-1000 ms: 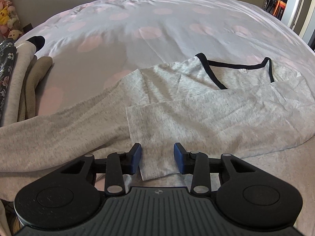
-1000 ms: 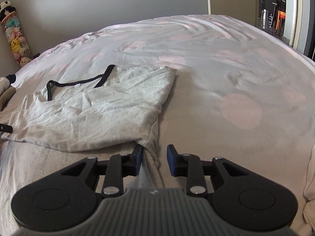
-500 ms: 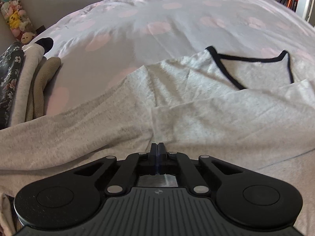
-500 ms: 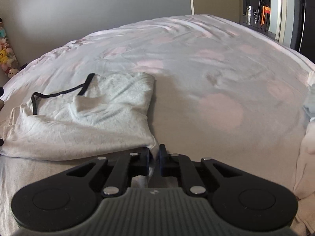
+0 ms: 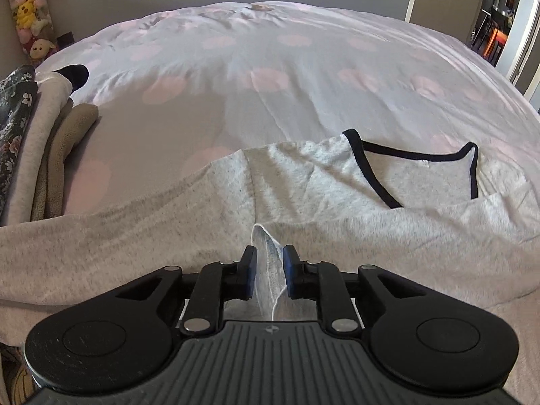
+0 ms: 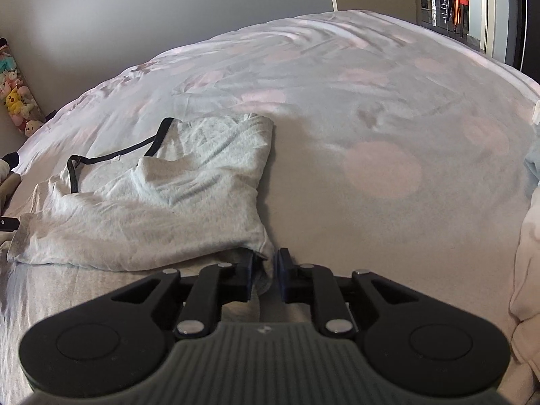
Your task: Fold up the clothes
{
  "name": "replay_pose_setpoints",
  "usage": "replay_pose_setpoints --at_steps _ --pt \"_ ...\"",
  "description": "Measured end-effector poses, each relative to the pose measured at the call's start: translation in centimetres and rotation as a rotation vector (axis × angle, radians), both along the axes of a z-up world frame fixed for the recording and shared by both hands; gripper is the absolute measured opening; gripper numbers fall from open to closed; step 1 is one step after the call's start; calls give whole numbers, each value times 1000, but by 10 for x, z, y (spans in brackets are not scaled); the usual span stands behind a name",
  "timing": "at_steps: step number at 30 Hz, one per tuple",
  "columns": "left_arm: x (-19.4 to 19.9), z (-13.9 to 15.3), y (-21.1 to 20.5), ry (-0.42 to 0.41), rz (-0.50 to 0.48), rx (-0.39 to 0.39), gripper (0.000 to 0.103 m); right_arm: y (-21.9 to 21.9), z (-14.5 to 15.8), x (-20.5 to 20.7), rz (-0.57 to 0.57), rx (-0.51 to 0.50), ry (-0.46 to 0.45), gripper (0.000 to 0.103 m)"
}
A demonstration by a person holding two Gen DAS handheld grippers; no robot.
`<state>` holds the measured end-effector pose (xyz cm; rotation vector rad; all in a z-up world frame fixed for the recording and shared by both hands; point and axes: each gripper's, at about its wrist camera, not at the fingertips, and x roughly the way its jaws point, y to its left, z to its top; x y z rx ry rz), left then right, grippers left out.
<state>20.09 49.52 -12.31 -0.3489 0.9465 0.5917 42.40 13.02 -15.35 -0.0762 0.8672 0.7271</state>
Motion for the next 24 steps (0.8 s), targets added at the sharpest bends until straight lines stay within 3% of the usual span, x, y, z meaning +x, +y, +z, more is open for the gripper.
replay_pose_setpoints --at_steps 2,4,8,14,19,24 --pt "4 -2 3 12 29 3 19 -2 4 -1 12 -11 6 27" --pt "6 2 -1 17 76 87 19 -5 11 -3 27 -19 12 33" --pt "21 19 -14 -11 -13 148 19 -17 18 -7 41 -8 23 33" --pt "89 33 -58 21 -303 88 20 -6 21 -10 105 -86 -23 33" --pt "153 38 -118 29 -610 79 22 5 10 -6 177 -165 -6 33" --pt "214 31 -172 45 -836 77 24 7 13 7 206 -166 2 33"
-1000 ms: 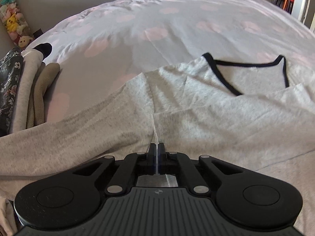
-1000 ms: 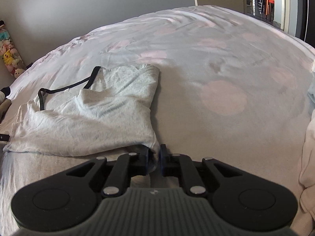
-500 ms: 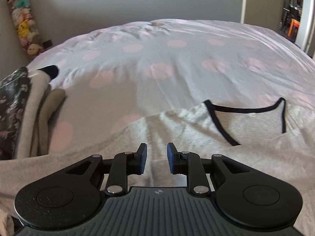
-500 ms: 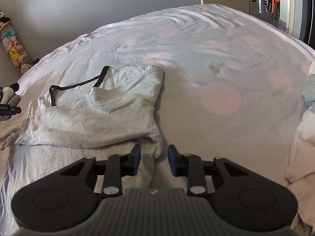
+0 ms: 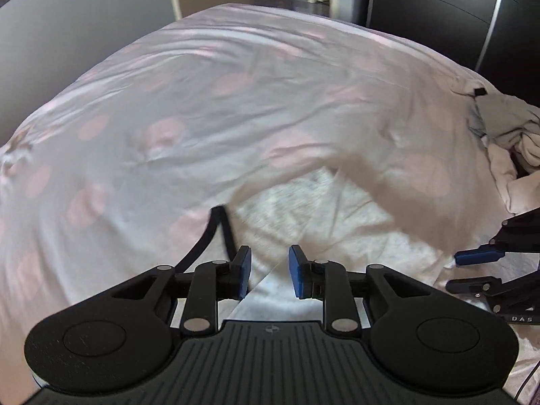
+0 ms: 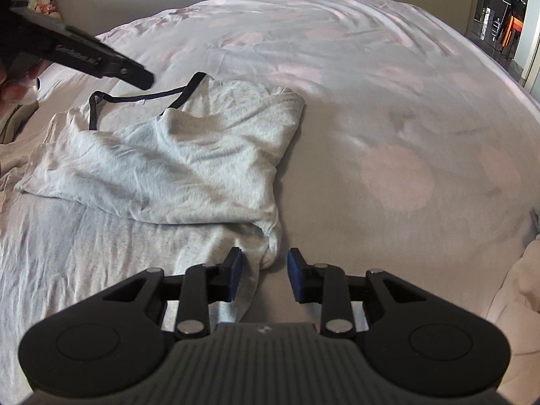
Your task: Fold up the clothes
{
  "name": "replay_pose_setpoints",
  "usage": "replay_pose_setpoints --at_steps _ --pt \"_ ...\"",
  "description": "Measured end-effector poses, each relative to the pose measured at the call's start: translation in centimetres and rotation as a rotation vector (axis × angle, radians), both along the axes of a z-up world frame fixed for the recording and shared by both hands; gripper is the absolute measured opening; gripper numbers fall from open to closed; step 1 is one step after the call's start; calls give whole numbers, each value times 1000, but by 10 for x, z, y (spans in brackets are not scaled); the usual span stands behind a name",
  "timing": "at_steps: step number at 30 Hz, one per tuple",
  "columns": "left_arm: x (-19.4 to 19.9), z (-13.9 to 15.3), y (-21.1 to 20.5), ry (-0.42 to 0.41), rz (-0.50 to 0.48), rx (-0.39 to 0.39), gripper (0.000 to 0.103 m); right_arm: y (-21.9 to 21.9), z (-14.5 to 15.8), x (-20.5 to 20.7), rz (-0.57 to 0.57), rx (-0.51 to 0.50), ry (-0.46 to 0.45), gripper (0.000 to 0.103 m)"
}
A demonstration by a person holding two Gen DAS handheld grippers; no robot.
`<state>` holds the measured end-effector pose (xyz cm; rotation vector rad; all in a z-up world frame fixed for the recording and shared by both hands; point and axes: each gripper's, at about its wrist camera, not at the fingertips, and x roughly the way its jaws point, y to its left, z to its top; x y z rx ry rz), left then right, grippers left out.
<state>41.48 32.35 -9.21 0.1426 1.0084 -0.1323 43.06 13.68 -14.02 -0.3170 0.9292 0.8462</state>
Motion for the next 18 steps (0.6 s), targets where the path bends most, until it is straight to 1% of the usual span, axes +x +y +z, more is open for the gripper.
replay_pose_setpoints --at_steps 3,6,11,14,15,16,17,18 --pt "34 -9 -21 20 -73 -9 26 -2 0 8 2 26 18 32" --pt "63 -21 -37 48 -124 -25 26 -1 -5 13 11 49 29 30" --pt "90 -37 -55 111 -193 -46 26 3 -13 24 27 86 62 28" --pt "101 -50 -59 173 -190 -46 26 3 -15 27 30 100 73 28" --pt "104 -55 -57 193 -175 -52 19 2 -16 27 31 105 75 28" --pt "106 -58 -56 204 -163 -63 14 1 -16 28 31 109 77 25" --pt "106 -58 -54 193 -154 -84 3 0 -16 28 31 114 78 21" --pt "106 -56 -53 169 -146 -108 0 0 -16 27 32 119 78 19"
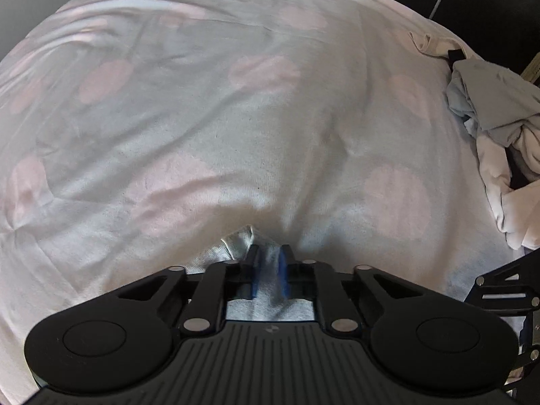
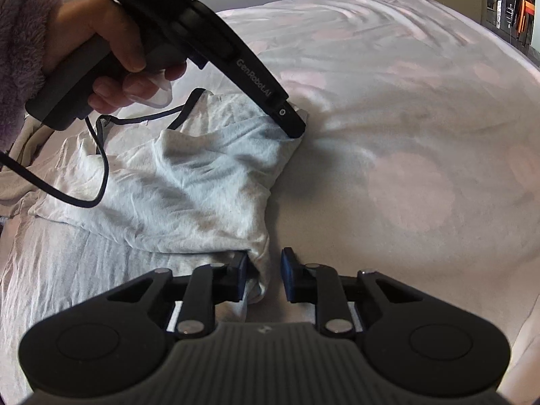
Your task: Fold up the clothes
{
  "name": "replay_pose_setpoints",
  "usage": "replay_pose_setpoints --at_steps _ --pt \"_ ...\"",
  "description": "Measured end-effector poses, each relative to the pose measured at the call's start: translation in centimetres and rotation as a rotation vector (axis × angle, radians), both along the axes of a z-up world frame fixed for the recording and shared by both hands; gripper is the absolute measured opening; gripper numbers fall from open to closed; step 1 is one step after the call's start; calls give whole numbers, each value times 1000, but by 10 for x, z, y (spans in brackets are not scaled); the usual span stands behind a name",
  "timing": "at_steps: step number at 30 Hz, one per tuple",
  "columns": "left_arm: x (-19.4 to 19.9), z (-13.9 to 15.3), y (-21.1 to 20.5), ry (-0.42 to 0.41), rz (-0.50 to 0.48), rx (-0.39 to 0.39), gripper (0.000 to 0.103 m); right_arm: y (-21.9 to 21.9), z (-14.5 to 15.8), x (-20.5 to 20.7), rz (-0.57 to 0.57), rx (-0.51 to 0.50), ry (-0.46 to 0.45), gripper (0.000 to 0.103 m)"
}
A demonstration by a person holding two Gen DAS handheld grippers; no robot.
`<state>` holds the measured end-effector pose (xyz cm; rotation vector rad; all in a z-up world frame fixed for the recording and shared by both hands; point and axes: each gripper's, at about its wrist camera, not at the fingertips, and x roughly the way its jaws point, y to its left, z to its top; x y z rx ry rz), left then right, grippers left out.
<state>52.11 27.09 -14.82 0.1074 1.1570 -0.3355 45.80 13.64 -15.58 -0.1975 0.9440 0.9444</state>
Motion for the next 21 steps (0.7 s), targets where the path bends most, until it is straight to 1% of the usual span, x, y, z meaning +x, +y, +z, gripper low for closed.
replay_pose_setpoints --at_steps 1,4,6,9,10,12,13,15,17,19,21 --pt "0 2 2 -21 11 -24 0 -1 1 0 0 9 3 12" --pt "2 14 0 -96 39 -39 0 -3 7 -3 -3 34 4 11" --pt "5 18 -2 -128 58 -25 0 -4 8 -5 -1 26 2 10" --pt "11 19 -4 -88 50 -27 0 -3 6 -6 6 8 0 10" --pt "10 19 -5 -70 43 -15 0 -3 5 -5 6 5 1 10" --pt "7 18 -8 -49 33 36 1 -6 3 -3 1 5 9 11" --pt "6 18 -9 -39 27 62 3 -7 2 -2 -1 6 12 11" --pt "3 15 -8 -15 30 75 14 -8 1 -1 -5 6 17 13" --pt "2 10 -6 5 40 81 15 -8 2 -2 -4 1 10 16" --pt "2 5 -6 21 49 88 15 -7 3 -3 -5 -7 -4 24" --pt "3 -2 -8 30 57 94 15 -8 4 -4 -2 -12 -14 23"
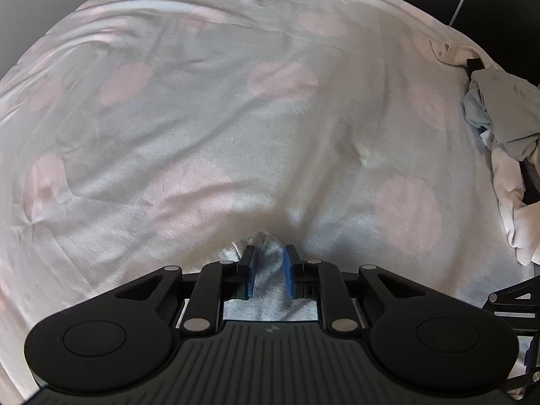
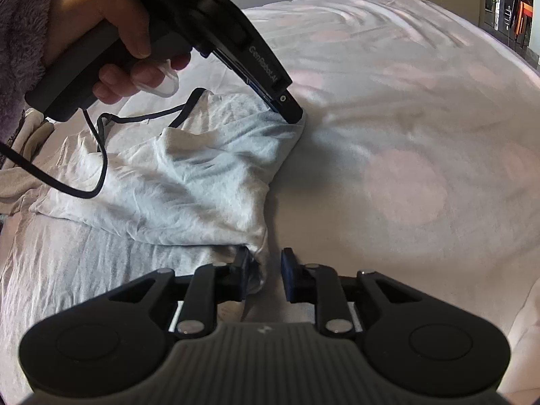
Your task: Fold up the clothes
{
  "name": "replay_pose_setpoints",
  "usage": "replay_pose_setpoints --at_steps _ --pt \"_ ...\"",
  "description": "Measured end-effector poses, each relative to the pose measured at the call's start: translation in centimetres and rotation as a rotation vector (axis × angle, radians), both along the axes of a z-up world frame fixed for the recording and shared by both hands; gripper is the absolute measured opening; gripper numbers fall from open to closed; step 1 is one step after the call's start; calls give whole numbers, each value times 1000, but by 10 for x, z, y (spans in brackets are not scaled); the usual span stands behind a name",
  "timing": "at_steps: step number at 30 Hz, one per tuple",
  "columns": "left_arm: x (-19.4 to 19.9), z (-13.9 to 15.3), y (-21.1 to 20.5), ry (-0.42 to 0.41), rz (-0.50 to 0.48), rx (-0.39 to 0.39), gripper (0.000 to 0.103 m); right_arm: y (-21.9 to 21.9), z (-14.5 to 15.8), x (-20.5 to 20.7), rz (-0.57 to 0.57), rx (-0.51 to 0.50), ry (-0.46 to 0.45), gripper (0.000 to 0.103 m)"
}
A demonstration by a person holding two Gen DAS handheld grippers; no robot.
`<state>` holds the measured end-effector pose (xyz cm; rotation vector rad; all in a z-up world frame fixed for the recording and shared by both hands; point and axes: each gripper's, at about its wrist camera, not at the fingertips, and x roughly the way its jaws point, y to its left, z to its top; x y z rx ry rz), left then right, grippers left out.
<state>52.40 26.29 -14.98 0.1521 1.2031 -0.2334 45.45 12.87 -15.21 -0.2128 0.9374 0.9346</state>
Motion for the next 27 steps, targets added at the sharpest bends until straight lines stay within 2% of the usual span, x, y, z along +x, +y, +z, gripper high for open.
replay_pose_setpoints --at_steps 1,3,4,9,14,16,18,21,23,27 --pt "0 -3 -1 1 6 4 15 0 0 0 2 0 -5 23" --pt "0 -3 -5 -14 2 14 2 1 1 -2 8 -1 -17 18" --pt "0 -1 -6 -31 -5 20 1 2 1 -3 11 -2 -22 10" --pt "2 11 -9 -123 4 24 0 2 5 -3 13 4 -30 9" --pt "6 -9 -13 -113 26 46 0 4 -7 -2 21 -48 -8 9" --pt "5 -9 -12 -120 47 41 1 3 -6 -2 34 -56 -7 10" --pt "-1 2 -9 -137 54 44 4 0 -4 -1 42 -66 -2 9" --pt "-10 19 -5 -163 65 48 20 -10 1 1 37 -61 4 12" --pt "-25 32 4 -180 84 51 26 -20 7 3 14 -50 -5 13" --pt "-74 55 39 -183 165 70 30 -35 18 7 -31 -2 -10 15"
